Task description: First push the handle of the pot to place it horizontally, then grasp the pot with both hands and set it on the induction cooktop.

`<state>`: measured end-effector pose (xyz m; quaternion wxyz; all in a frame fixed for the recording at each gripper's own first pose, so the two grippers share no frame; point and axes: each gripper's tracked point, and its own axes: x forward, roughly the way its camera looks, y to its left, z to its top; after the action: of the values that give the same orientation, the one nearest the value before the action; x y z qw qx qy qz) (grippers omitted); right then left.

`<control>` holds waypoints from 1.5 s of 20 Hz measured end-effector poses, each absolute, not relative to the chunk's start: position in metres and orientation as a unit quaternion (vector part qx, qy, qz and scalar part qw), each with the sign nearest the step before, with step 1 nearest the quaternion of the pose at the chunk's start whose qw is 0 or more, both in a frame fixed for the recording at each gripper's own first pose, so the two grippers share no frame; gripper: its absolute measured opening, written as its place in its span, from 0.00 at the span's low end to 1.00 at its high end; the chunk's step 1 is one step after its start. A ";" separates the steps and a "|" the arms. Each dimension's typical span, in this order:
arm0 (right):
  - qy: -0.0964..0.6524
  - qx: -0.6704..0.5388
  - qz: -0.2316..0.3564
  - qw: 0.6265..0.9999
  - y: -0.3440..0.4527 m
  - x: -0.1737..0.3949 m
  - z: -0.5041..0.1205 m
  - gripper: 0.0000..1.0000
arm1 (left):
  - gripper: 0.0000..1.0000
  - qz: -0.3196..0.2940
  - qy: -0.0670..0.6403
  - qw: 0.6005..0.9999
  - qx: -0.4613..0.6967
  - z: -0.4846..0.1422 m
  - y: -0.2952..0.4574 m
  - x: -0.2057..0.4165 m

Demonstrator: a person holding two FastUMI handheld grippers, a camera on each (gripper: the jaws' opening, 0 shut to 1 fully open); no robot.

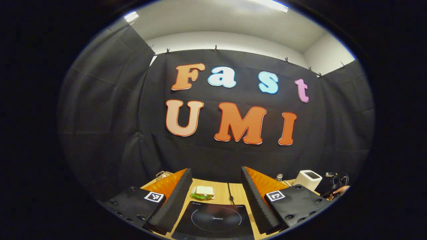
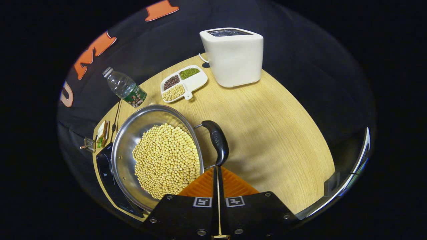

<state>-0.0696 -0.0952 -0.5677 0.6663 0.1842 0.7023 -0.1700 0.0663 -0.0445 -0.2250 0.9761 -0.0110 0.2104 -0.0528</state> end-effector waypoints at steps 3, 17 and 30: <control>0.695 0.172 -0.165 0.679 -0.099 -0.061 -0.574 0.01 | 0.95 -0.083 0.243 0.966 -0.010 -0.253 -0.069 0.064; 0.601 0.115 -0.059 0.788 -0.076 -0.011 -0.510 0.51 | 0.96 -0.146 0.431 0.891 0.000 -0.408 -0.164 0.048; 0.593 0.056 -0.043 0.802 -0.087 -0.001 -0.527 0.88 | 0.96 -0.160 0.560 0.813 0.011 -0.518 -0.224 0.008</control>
<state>-0.0007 -0.0866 -0.5272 0.8023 0.0559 0.5927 -0.0429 0.0075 -0.2242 -0.5184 0.8126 0.0110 0.5602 -0.1604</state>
